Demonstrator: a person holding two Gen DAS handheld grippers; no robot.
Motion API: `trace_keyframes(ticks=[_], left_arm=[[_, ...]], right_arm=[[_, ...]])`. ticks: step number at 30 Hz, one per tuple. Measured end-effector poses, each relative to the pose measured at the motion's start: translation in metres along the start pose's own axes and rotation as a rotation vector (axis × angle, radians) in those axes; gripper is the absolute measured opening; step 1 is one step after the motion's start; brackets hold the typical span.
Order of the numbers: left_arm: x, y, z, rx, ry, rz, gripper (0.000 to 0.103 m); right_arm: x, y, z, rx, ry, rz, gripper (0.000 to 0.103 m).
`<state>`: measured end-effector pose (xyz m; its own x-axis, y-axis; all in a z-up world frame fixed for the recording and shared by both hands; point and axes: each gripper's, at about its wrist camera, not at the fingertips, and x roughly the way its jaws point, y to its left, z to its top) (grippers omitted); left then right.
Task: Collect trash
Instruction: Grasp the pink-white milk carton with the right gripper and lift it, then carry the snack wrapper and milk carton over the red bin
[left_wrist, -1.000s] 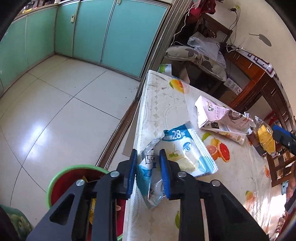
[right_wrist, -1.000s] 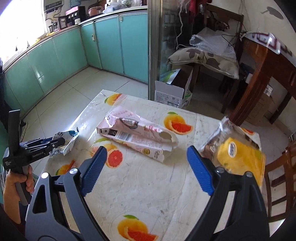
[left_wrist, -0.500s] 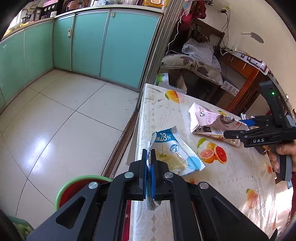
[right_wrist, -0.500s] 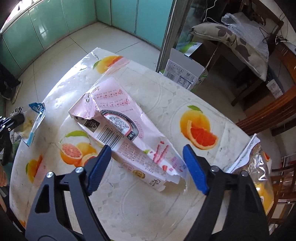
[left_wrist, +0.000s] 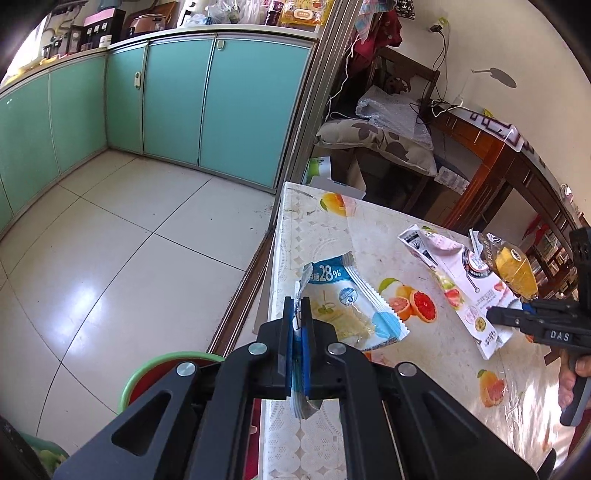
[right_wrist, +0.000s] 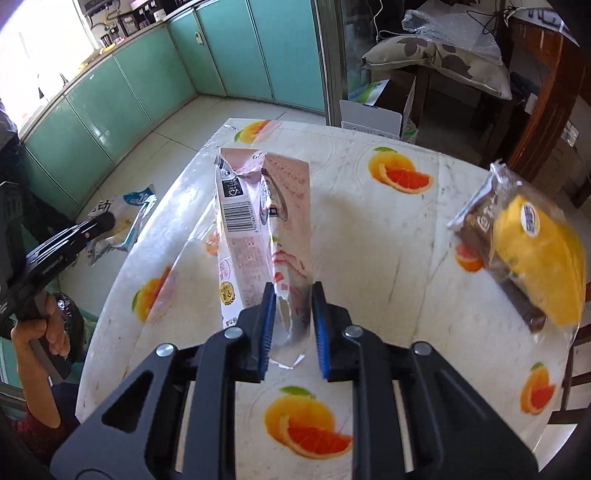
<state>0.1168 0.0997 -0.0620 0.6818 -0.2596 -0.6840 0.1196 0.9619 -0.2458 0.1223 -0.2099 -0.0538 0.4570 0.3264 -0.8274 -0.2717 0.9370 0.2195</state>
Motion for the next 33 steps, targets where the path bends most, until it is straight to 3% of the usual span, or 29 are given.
trace_keyframes(ticks=[2, 6, 11, 17, 25, 33], left_arm=[[-0.005, -0.005, -0.001, 0.018, -0.004, 0.003, 0.002], [-0.018, -0.017, -0.003, 0.059, -0.020, 0.014, 0.002], [-0.031, -0.032, -0.005, 0.104, -0.031, 0.030, 0.002], [-0.053, -0.055, -0.007, 0.151, -0.077, 0.027, 0.002], [-0.061, -0.067, -0.064, 0.169, -0.017, 0.023, 0.002], [-0.071, -0.060, -0.102, 0.119, 0.046, 0.026, 0.002]], right_arm=[[-0.008, 0.001, -0.016, 0.037, -0.018, 0.023, 0.020], [-0.024, 0.010, -0.054, 0.041, -0.051, -0.031, 0.020], [-0.038, 0.008, -0.098, 0.082, -0.051, -0.031, 0.020], [-0.056, 0.003, -0.128, 0.137, -0.082, -0.029, 0.021], [-0.068, 0.016, -0.147, 0.157, -0.129, -0.033, 0.020], [-0.072, 0.035, -0.141, 0.141, -0.175, 0.005, 0.021]])
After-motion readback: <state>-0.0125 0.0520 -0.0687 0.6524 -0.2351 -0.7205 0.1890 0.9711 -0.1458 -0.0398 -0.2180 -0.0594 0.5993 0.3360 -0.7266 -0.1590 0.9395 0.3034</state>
